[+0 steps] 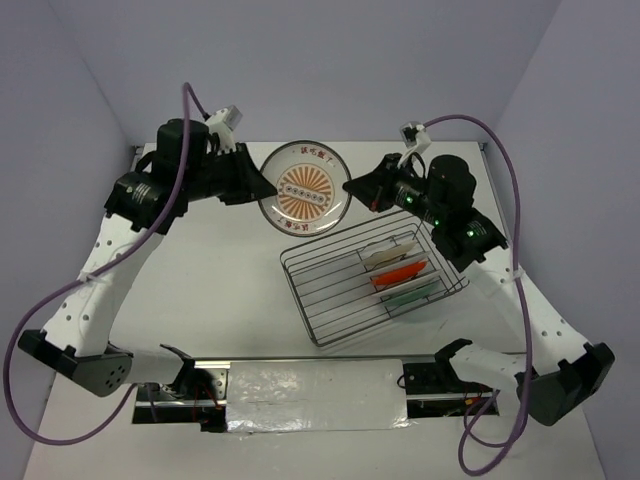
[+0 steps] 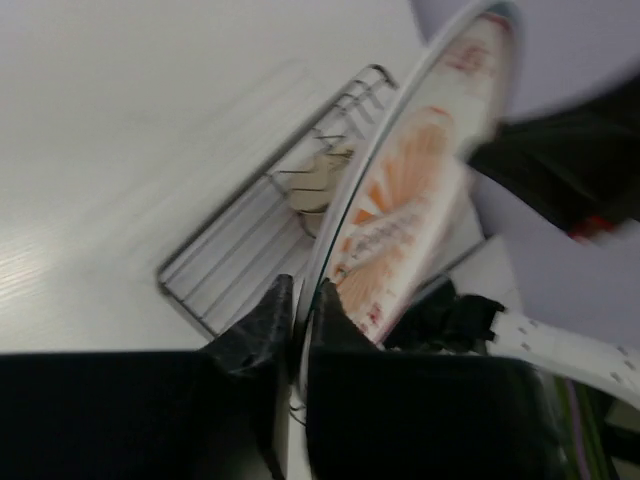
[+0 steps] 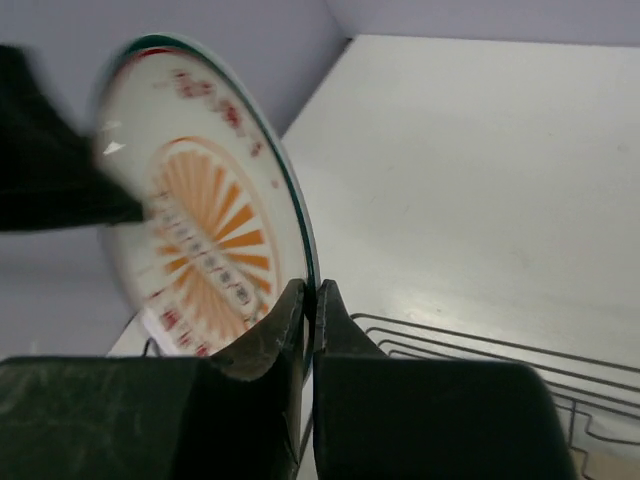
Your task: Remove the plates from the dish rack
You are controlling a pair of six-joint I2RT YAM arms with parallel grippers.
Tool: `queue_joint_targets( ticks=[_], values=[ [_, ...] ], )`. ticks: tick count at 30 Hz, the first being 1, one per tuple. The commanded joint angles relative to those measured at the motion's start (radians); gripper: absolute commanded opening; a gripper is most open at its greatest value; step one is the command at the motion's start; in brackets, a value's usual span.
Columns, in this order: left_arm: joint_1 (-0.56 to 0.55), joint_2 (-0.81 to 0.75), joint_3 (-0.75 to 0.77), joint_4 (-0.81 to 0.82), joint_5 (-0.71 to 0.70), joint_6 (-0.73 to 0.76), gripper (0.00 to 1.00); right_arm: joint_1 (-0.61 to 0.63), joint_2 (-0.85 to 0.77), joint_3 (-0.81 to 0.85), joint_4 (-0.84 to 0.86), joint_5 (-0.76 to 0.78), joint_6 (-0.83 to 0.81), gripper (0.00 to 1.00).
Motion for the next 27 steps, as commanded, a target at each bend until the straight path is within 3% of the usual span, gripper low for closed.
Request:
queue_joint_targets(
  ticks=[1, 2, 3, 4, 5, 6, 9, 12, 18, 23, 24, 27],
  values=[
    [0.005, -0.036, -0.026, 0.066, -0.014, 0.012, 0.0, -0.004, 0.032, 0.024, 0.142, -0.101, 0.056, 0.03],
    [0.005, -0.048, -0.047, 0.075, -0.023, 0.002, 0.0, -0.004, 0.044, 0.034, 0.13, -0.101, 0.06, 0.17],
    [0.011, -0.057, -0.062, 0.083, -0.055, -0.007, 0.0, -0.007, 0.055, 0.05, 0.11, -0.102, 0.068, 0.37],
    [0.023, -0.066, -0.078, 0.098, -0.074, -0.031, 0.0, -0.016, 0.075, 0.058, 0.098, -0.085, 0.071, 0.48],
    [0.037, -0.077, -0.12, 0.106, -0.086, -0.048, 0.0, -0.019, 0.083, 0.066, 0.072, -0.047, 0.076, 0.8],
    [0.101, -0.094, -0.148, 0.109, -0.098, -0.066, 0.0, -0.031, 0.09, 0.096, -0.024, 0.009, 0.092, 1.0],
    [0.329, -0.106, -0.289, 0.162, 0.016, -0.166, 0.0, -0.105, 0.11, 0.12, -0.181, 0.131, 0.155, 1.0],
    [0.492, -0.057, -0.416, 0.279, -0.003, -0.176, 0.0, -0.149, 0.138, 0.181, -0.41, 0.311, 0.2, 1.0],
    [0.572, 0.191, -0.472, 0.414, -0.026, -0.127, 0.0, -0.149, 0.27, 0.446, -0.921, 0.667, 0.283, 1.0],
    [0.592, 0.302, -0.513, 0.472, -0.02, -0.116, 0.0, -0.139, 0.199, 0.413, -0.975, 0.72, 0.364, 1.0],
    [0.594, 0.314, -0.518, 0.48, -0.014, -0.114, 0.04, -0.14, 0.158, 0.396, -0.967, 0.716, 0.368, 1.0],
    [0.6, 0.357, -0.539, 0.483, -0.022, -0.108, 0.29, -0.139, 0.091, 0.353, -0.951, 0.667, 0.376, 1.0]
  ],
)
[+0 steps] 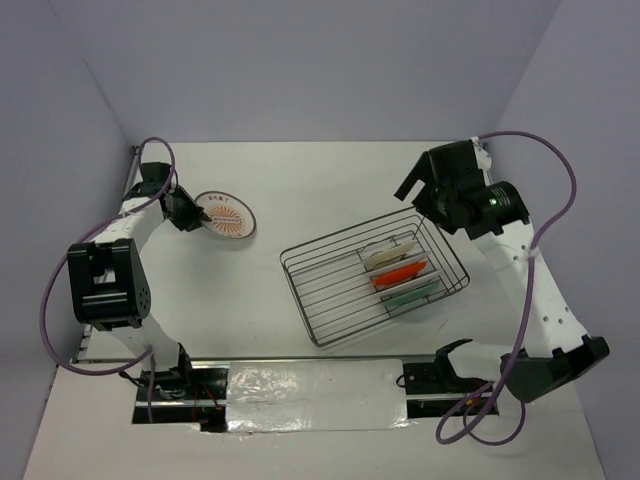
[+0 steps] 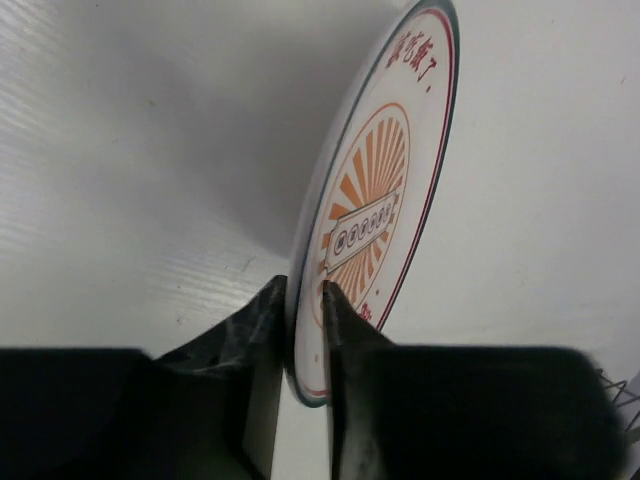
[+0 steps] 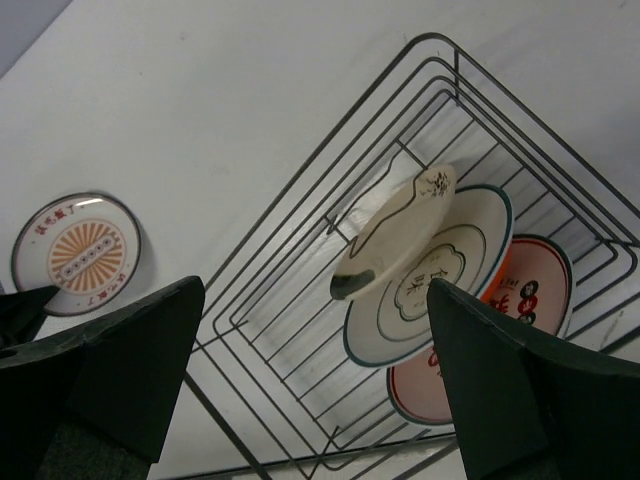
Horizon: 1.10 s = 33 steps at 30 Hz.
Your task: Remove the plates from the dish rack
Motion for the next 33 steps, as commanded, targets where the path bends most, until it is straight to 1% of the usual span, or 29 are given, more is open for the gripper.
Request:
queue_joint_targets(
  ticks=[1, 2, 3, 4, 5, 6, 7, 8, 11, 12, 14, 15, 17, 18, 19, 21, 22, 26, 28, 30, 33],
  values=[
    [0.011, 0.03, -0.027, 0.076, -0.007, 0.024, 0.34, 0.017, -0.111, -0.023, -0.056, 0.034, 0.069, 1.0],
    [0.011, 0.033, -0.04, 0.079, -0.011, 0.02, 0.39, 0.027, -0.123, -0.028, -0.088, 0.05, 0.089, 1.0],
    [0.013, 0.036, -0.063, 0.074, -0.016, 0.018, 0.52, 0.052, -0.14, -0.028, -0.116, 0.107, 0.113, 1.0],
    [0.013, 0.037, -0.071, 0.064, -0.021, 0.017, 0.59, 0.062, -0.145, -0.034, -0.172, 0.134, 0.173, 1.0],
    [0.011, 0.034, -0.074, 0.038, -0.066, 0.004, 0.75, 0.069, -0.148, -0.04, -0.192, 0.153, 0.198, 0.99],
    [0.011, 0.03, -0.077, -0.019, -0.085, 0.004, 0.83, 0.077, -0.15, -0.049, -0.214, 0.161, 0.225, 0.99],
    [0.011, 0.013, -0.074, -0.051, -0.1, 0.007, 0.92, 0.1, -0.154, -0.07, -0.237, 0.181, 0.27, 0.96],
    [0.01, 0.002, -0.072, -0.085, -0.114, 0.009, 0.98, 0.115, -0.157, -0.083, -0.248, 0.193, 0.301, 0.95],
    [-0.009, -0.071, -0.029, -0.215, -0.182, 0.044, 0.99, 0.157, -0.195, -0.147, -0.243, 0.216, 0.397, 0.9],
    [-0.042, -0.119, 0.013, -0.279, -0.235, 0.064, 1.0, 0.16, -0.215, -0.181, -0.228, 0.218, 0.417, 0.85],
    [-0.102, -0.159, 0.108, -0.352, -0.3, 0.127, 1.0, 0.162, -0.226, -0.212, -0.208, 0.216, 0.421, 0.78],
    [-0.186, -0.203, 0.13, -0.377, -0.358, 0.145, 1.0, 0.162, -0.228, -0.236, -0.199, 0.215, 0.424, 0.7],
    [-0.27, -0.248, 0.175, -0.435, -0.404, 0.181, 1.0, 0.162, -0.216, -0.253, -0.185, 0.208, 0.431, 0.61],
    [-0.342, -0.295, 0.178, -0.449, -0.438, 0.184, 0.99, 0.163, -0.209, -0.27, -0.161, 0.204, 0.427, 0.55],
    [-0.369, -0.32, 0.164, -0.455, -0.439, 0.188, 1.0, 0.165, -0.193, -0.278, -0.153, 0.202, 0.431, 0.53],
    [-0.404, -0.389, 0.143, -0.458, -0.427, 0.179, 0.99, 0.165, -0.17, -0.29, -0.139, 0.199, 0.433, 0.52],
    [-0.404, -0.427, 0.124, -0.463, -0.414, 0.175, 1.0, 0.162, -0.142, -0.293, -0.145, 0.201, 0.436, 0.51],
    [-0.406, -0.481, 0.123, -0.478, -0.372, 0.188, 0.99, 0.165, -0.094, -0.327, -0.137, 0.205, 0.462, 0.51],
    [-0.406, -0.486, 0.142, -0.489, -0.36, 0.207, 1.0, 0.165, -0.079, -0.337, -0.122, 0.208, 0.471, 0.51],
    [-0.406, -0.48, 0.159, -0.512, -0.357, 0.225, 1.0, 0.165, -0.053, -0.344, -0.111, 0.196, 0.482, 0.48],
    [-0.406, -0.476, 0.187, -0.527, -0.354, 0.25, 1.0, 0.163, -0.021, -0.351, -0.102, 0.181, 0.5, 0.41]
  ],
)
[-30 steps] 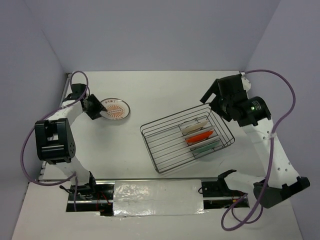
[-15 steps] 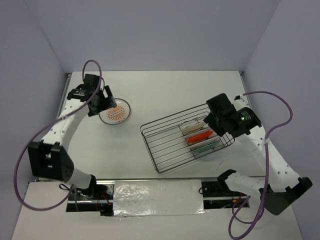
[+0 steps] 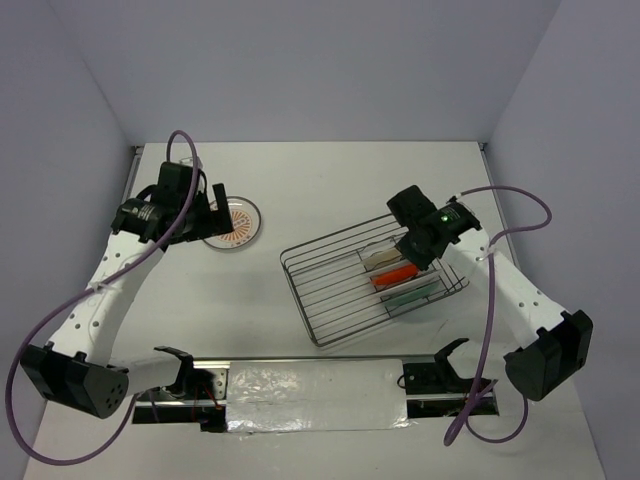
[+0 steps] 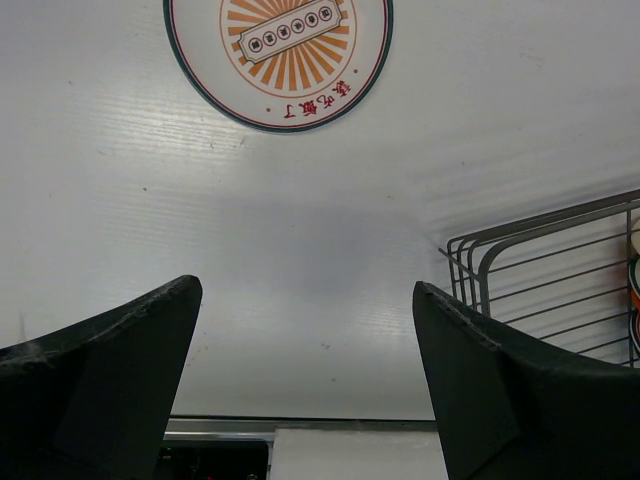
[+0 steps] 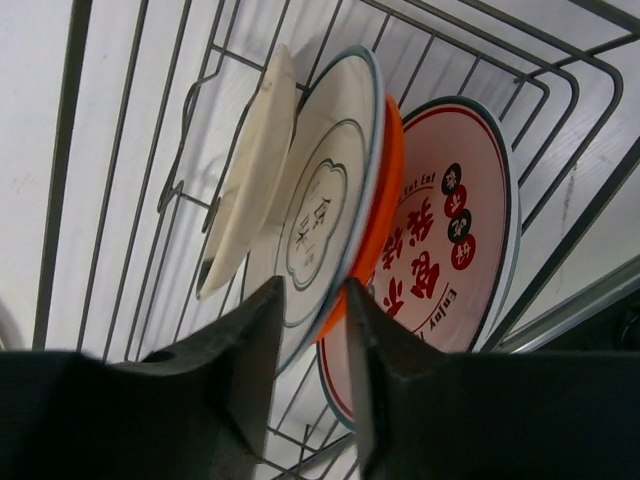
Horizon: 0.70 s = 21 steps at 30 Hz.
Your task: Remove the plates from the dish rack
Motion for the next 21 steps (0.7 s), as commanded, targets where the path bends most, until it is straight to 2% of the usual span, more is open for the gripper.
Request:
queue_joint_targets(
  ticks=[1, 2, 9, 10, 11, 15, 21],
  values=[
    [0.002, 0.003, 0.055, -0.03, 0.012, 0.055, 1.0, 0.006, 0.02, -0.013, 0.036, 0.01, 0.054, 0.36],
    [0.002, 0.0, 0.057, -0.032, 0.015, 0.058, 0.99, 0.006, 0.023, -0.017, 0.039, 0.007, 0.069, 0.27],
    [0.002, 0.012, 0.049, -0.022, 0.05, 0.075, 1.0, 0.009, -0.002, 0.027, -0.022, 0.03, 0.141, 0.1],
    [0.002, 0.015, 0.049, -0.019, 0.056, 0.075, 1.0, 0.009, -0.008, 0.041, -0.03, 0.031, 0.15, 0.07],
    [0.002, 0.02, 0.052, -0.018, 0.067, 0.07, 0.99, 0.009, -0.014, 0.05, -0.047, 0.03, 0.156, 0.0],
    [0.002, 0.037, 0.094, -0.024, 0.079, 0.07, 0.99, 0.01, -0.06, 0.122, -0.099, 0.044, 0.184, 0.0],
    [0.002, 0.087, 0.179, -0.013, 0.138, 0.055, 1.0, 0.003, -0.077, 0.395, -0.226, 0.106, 0.14, 0.0]
  ],
)
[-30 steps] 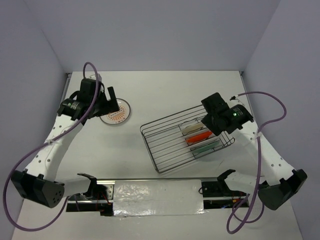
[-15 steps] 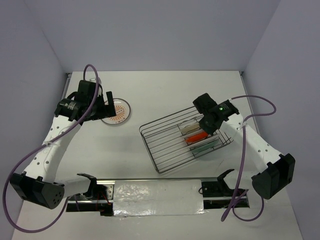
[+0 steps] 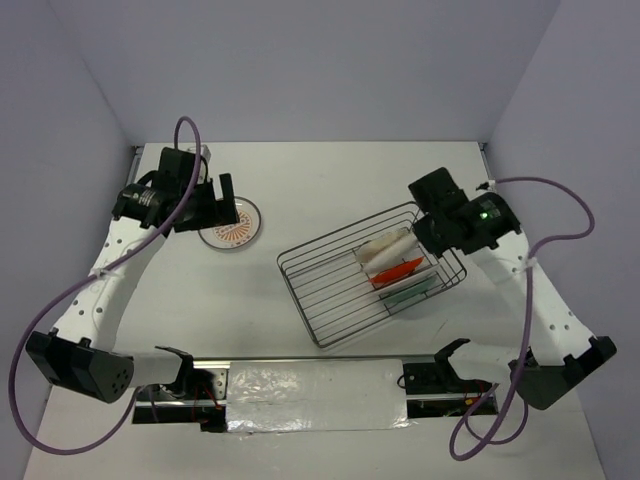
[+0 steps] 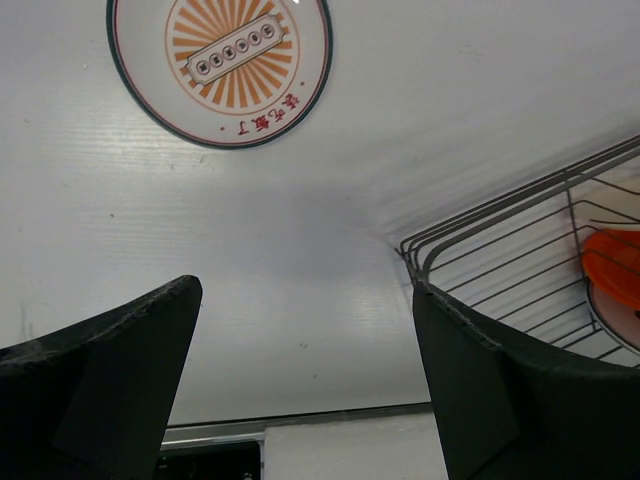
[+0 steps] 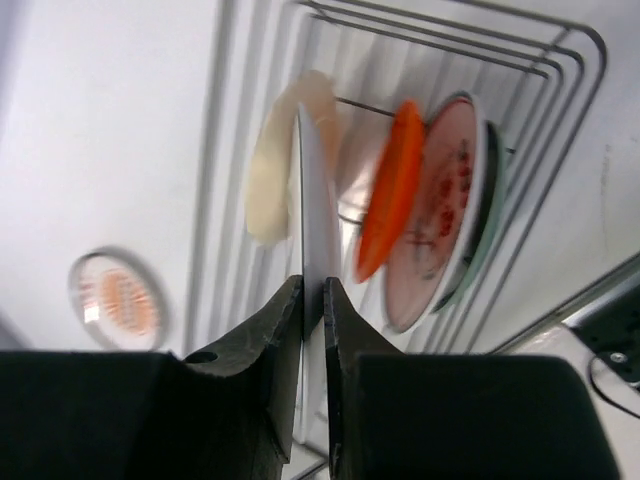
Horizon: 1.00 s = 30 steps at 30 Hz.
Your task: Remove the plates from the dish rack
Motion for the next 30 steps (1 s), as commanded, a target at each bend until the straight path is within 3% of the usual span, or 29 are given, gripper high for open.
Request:
queue_joint_targets(
  ticks=[1, 3, 6, 7, 9, 11, 12, 13, 16, 20, 27, 28, 30],
  values=[
    [0.002, 0.028, 0.087, 0.028, 0.08, -0.008, 1.0, 0.001, -0.028, 0.233, -0.057, 0.086, -0.062, 0.0],
    [0.002, 0.048, 0.157, 0.048, 0.134, -0.028, 1.0, 0.003, -0.016, 0.293, -0.057, 0.065, -0.122, 0.0],
    [0.002, 0.084, 0.217, 0.155, 0.356, -0.071, 1.0, 0.003, -0.027, 0.343, -0.025, 0.016, -0.232, 0.0],
    [0.002, 0.091, 0.211, 0.207, 0.502, -0.118, 1.0, 0.003, -0.033, 0.335, 0.049, 0.001, -0.336, 0.0],
    [0.002, 0.096, 0.157, 0.4, 0.633, -0.187, 1.0, 0.006, -0.068, 0.248, 0.194, -0.1, -0.549, 0.0],
    [0.002, 0.1, 0.088, 0.52, 0.77, -0.288, 0.99, 0.003, -0.103, 0.202, 0.369, -0.171, -0.663, 0.0],
    [0.002, 0.105, 0.064, 0.647, 0.818, -0.318, 0.99, 0.004, -0.12, 0.133, 0.444, -0.278, -0.78, 0.0],
    [0.002, 0.11, 0.047, 0.701, 0.909, -0.374, 0.99, 0.004, -0.143, 0.099, 0.58, -0.32, -0.818, 0.0],
    [-0.012, 0.113, -0.006, 0.877, 1.014, -0.434, 0.99, 0.004, -0.237, -0.034, 0.815, -0.442, -0.9, 0.0],
    [-0.037, 0.133, 0.064, 0.687, 0.953, -0.295, 0.96, 0.003, -0.229, -0.053, 0.89, -0.509, -0.906, 0.0],
    [-0.054, 0.156, 0.061, 0.495, 0.823, -0.175, 0.88, 0.001, -0.165, -0.084, 1.049, -0.622, -0.858, 0.0],
    [-0.052, 0.154, 0.049, 0.492, 0.823, -0.177, 0.83, 0.001, -0.153, -0.085, 1.057, -0.65, -0.854, 0.0],
    [-0.054, 0.148, 0.035, 0.519, 0.859, -0.206, 0.61, 0.001, -0.122, -0.079, 1.072, -0.673, -0.832, 0.0]
  ],
)
